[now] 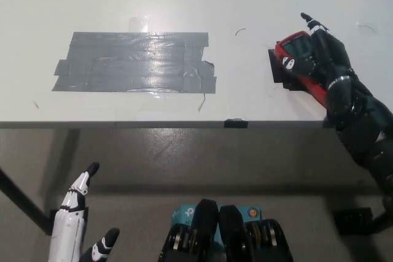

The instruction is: The robot first picks the multimeter with right hand and then unfolds the black stand on the back of it using left hand

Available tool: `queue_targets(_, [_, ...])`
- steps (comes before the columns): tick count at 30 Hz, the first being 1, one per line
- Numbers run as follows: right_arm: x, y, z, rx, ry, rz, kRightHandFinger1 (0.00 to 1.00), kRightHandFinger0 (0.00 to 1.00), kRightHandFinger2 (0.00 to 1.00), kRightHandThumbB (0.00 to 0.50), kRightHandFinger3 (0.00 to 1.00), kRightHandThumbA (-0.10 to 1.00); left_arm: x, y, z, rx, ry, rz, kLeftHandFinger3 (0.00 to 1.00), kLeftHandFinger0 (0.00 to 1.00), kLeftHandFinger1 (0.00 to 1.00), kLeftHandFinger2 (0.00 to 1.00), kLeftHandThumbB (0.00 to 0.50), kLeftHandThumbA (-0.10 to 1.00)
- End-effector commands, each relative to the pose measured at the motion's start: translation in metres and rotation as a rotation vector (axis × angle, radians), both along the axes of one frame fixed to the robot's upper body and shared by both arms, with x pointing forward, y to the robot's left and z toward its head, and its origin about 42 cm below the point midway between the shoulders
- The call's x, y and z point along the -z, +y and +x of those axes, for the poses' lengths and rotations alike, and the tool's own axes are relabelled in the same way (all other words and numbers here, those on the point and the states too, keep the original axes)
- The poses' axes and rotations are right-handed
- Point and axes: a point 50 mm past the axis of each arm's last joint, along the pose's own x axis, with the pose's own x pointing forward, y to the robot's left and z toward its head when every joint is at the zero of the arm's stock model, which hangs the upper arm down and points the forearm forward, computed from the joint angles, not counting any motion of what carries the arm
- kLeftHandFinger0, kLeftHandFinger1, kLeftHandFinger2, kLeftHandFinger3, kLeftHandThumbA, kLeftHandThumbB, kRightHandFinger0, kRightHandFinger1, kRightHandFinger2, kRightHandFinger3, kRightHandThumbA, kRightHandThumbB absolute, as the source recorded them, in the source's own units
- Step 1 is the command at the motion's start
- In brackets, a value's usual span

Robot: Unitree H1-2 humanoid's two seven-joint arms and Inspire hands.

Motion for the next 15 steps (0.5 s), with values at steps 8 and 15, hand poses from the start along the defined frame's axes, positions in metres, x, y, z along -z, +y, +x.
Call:
queue_targets(8, [-0.066,0.008,0.016,-0.094,-0.153,-0.013,1.00,1.00,1.00,0.414,1.00,0.86,-0.002,0.000,-0.010,0.010,-0.037,0.018,1.00,1.00,1.00,1.00,0.086,1.00])
queue_targets(15, [-0.123,0.011,0.007,-0.158,-0.321,0.067,1.00,1.00,1.00,0.418,1.00,0.92,0.000,-0.004,-0.008,0.026,-0.012,-0.010,1.00,1.00,1.00,1.00,0.117,1.00])
